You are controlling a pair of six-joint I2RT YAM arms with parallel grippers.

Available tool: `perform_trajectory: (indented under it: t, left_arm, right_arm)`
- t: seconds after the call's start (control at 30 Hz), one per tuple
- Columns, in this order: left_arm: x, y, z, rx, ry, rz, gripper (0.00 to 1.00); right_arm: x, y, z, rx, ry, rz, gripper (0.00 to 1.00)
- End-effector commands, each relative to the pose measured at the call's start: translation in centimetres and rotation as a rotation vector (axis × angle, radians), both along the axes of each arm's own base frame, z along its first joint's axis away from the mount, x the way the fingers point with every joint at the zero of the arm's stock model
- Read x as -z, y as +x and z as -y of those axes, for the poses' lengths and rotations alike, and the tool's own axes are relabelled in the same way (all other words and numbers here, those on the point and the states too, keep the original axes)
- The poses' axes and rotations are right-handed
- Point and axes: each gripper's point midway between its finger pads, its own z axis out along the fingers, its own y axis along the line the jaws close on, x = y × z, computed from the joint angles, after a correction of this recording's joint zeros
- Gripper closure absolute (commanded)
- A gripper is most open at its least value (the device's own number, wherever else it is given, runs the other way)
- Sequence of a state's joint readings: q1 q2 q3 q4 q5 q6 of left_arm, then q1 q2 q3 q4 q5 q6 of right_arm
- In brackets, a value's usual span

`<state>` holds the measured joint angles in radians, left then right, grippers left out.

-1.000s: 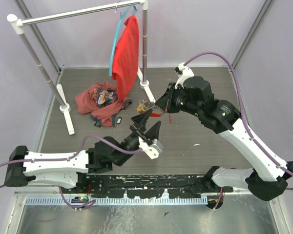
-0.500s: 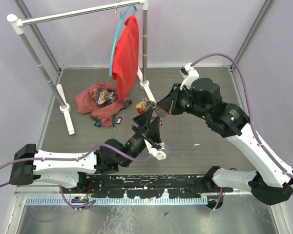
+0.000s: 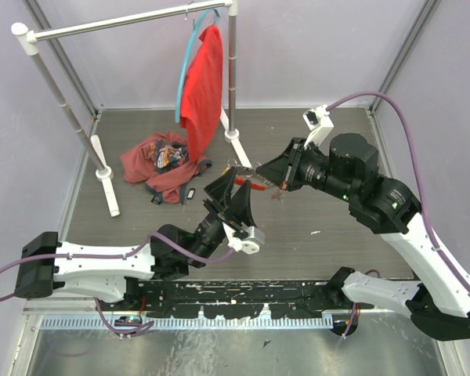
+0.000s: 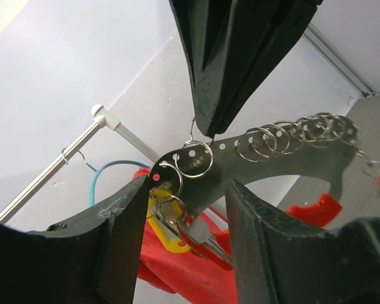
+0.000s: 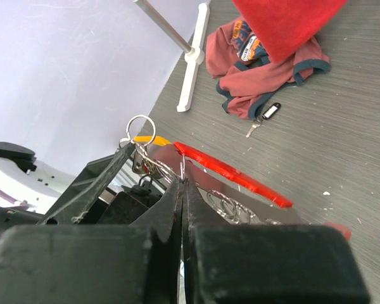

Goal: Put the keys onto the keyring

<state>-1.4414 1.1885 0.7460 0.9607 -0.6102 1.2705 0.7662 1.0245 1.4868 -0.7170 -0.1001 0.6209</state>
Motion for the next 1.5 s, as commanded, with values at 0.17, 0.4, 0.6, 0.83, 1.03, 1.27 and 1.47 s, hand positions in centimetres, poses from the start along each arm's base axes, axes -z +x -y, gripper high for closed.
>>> perform_trajectory:
  t: [0.17, 0.4, 0.6, 0.83, 1.03, 1.27, 1.47]
  left_arm:
    - [-3.1, -0.7, -1.1, 0.013, -0.101, 0.073, 0.42]
    - [-3.8, -2.6, 0.2, 0.033, -0.059, 0.152, 0.47]
    - [-3.3, -3.3, 1.2, 0.027, -0.013, 0.201, 0.47]
    - [-2.9, -3.1, 2.0, -0.007, 0.017, 0.22, 0.5]
    - [-3.3, -2.9, 1.9, -0.029, 0.021, 0.224, 0.5]
    - [-3.7, -2.5, 1.6, -0.057, 0.032, 0.24, 0.52]
    - [-3.9, -1.9, 1.2, -0.08, 0.04, 0.246, 0.53]
  right_arm:
    - [-4.3, -1.2, -0.2, -0.047, 0.137, 0.092, 0.99]
    - [-4.2, -1.1, 0.3, -0.027, 0.123, 0.104, 0.99]
    - [-4.2, -1.1, 0.5, -0.021, 0.118, 0.107, 0.99]
    - [-4.0, -1.2, 0.4, -0.024, 0.115, 0.101, 0.99]
    - [-3.9, -1.2, 0.4, -0.028, 0.113, 0.101, 0.99]
    - [-3.8, -1.4, 0.5, -0.029, 0.112, 0.101, 0.99]
    - [-3.8, -1.5, 0.6, -0.032, 0.109, 0.103, 0.99]
